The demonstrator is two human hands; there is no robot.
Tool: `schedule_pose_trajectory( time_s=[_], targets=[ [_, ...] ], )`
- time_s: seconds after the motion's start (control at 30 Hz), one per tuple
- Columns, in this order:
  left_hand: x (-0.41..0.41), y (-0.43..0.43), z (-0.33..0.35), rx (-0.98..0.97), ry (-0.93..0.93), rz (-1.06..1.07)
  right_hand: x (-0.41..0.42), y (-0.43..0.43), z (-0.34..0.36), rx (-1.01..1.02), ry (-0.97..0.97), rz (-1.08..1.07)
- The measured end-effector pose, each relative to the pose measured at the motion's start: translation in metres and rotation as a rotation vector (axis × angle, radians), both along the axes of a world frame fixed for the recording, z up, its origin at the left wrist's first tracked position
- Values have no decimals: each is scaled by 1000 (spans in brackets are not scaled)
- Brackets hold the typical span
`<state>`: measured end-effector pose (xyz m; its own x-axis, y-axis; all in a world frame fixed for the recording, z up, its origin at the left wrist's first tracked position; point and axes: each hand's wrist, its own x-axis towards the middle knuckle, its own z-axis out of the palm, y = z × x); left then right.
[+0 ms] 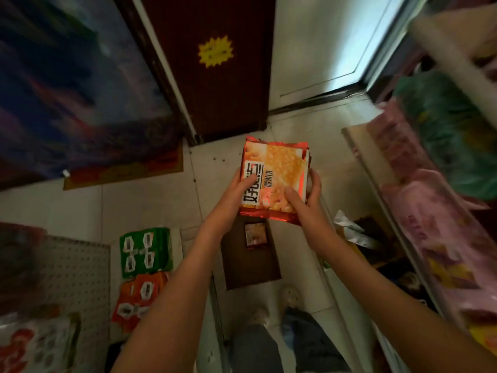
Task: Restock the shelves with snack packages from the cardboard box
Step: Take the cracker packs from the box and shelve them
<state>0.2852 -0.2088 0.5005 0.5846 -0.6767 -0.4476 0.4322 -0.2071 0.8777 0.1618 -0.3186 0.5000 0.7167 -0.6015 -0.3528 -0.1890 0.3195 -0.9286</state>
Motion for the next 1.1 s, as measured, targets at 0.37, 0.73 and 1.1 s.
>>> schedule_pose_trajectory(
  time_s=[0.37, 0.73, 1.1],
  targets=[
    [-73, -49, 171, -169, -141, -722, -160, 24, 142, 120, -250, -330],
    [-270, -80, 245, -245, -97, -1080, -369, 64, 219, 69, -233, -703],
    [-486, -73, 312, -298, -142, -1440, -556, 127, 272, -93, -325, -979]
  ],
)
